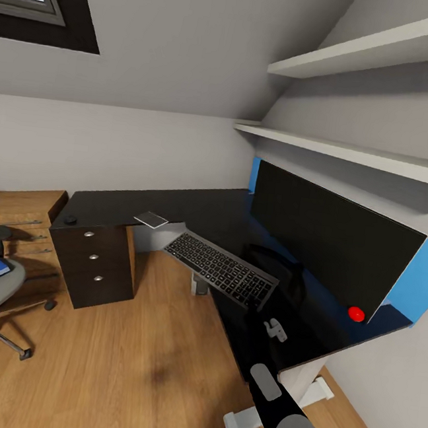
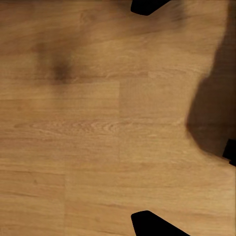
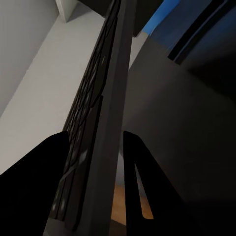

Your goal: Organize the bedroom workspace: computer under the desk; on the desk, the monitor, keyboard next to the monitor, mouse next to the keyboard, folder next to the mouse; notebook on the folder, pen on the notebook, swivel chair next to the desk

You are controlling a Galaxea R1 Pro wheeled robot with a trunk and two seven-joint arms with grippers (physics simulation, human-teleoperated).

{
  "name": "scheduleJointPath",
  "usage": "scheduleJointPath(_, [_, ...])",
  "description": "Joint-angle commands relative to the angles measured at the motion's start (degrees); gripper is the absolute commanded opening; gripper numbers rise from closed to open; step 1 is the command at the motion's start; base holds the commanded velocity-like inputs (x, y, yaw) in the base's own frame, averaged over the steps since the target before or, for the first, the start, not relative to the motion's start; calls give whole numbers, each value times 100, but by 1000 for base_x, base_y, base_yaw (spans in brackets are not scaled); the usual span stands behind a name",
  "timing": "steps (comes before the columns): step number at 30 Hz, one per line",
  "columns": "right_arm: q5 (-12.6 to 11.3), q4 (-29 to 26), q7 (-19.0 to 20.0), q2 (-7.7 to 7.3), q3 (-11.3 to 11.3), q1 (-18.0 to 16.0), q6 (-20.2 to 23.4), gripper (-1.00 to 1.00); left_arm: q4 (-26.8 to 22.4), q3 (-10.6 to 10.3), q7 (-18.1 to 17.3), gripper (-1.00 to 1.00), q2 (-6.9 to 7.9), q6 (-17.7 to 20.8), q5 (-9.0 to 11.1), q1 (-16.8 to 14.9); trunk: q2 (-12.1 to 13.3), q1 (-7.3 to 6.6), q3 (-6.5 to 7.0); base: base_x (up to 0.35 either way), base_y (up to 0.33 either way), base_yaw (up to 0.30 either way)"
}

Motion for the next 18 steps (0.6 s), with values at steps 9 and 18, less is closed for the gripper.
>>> scheduleJointPath(9, [-51, 12, 166, 4, -18, -5, 22, -100, -11, -26, 46, 100, 8, -1, 51, 0, -3, 0, -5, 0, 0, -1])
scheduleJointPath(18, [-52, 13, 208, 4, -17, -5, 25, -100, -11, -26, 46, 100, 8, -4, 51, 0, -3, 0, -5, 184, 0, 0])
